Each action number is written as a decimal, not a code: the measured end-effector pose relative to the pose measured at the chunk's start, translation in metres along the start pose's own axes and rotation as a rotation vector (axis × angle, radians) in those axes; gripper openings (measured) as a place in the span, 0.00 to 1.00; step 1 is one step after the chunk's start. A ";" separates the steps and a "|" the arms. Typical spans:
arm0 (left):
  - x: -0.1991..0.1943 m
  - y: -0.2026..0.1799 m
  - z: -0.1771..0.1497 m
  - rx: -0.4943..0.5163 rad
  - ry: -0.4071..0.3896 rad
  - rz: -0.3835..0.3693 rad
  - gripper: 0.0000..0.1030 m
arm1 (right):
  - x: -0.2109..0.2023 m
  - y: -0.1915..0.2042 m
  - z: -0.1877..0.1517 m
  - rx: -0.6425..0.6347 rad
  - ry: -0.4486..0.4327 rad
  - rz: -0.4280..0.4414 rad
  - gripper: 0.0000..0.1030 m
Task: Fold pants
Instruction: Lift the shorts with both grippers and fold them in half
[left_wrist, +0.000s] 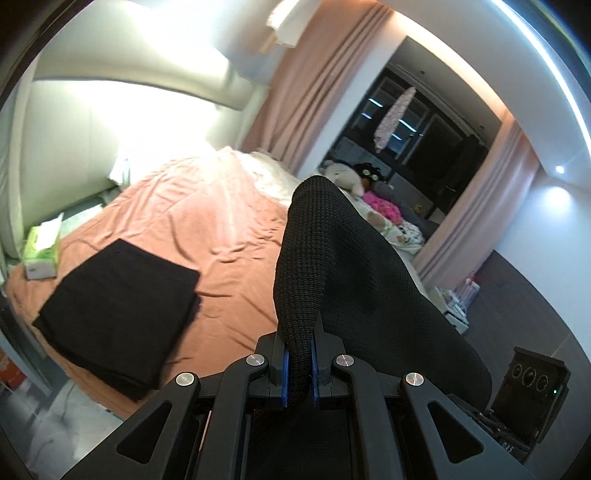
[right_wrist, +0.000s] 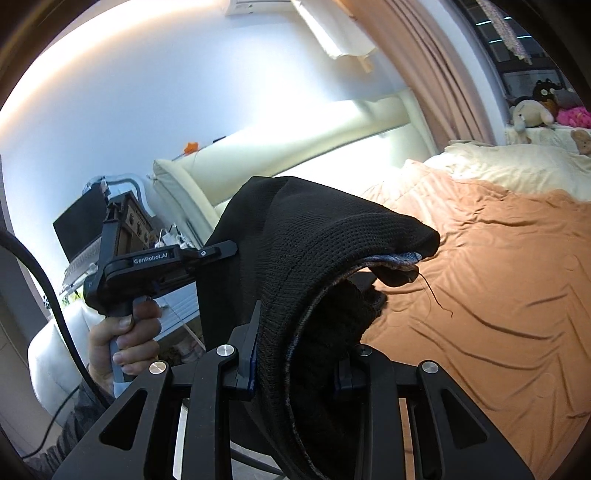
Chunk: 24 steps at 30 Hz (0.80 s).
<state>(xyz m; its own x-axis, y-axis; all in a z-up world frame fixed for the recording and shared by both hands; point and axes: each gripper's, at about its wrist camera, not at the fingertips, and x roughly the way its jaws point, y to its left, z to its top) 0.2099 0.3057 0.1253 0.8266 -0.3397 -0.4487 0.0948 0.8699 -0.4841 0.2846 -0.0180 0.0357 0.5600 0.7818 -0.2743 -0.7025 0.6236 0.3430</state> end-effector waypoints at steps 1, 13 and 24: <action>-0.001 0.006 0.002 -0.004 -0.005 0.006 0.08 | 0.006 -0.001 0.000 0.001 0.006 0.008 0.24; -0.015 0.085 0.025 -0.022 -0.039 0.058 0.08 | 0.089 -0.002 0.007 -0.026 0.054 0.053 0.24; -0.001 0.172 0.054 -0.046 -0.042 0.094 0.08 | 0.169 0.011 0.013 -0.045 0.094 0.045 0.24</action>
<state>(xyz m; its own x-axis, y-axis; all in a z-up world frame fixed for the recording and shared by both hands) 0.2551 0.4748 0.0834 0.8532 -0.2412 -0.4624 -0.0090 0.8797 -0.4755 0.3774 0.1204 0.0047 0.4853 0.8040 -0.3435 -0.7461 0.5857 0.3168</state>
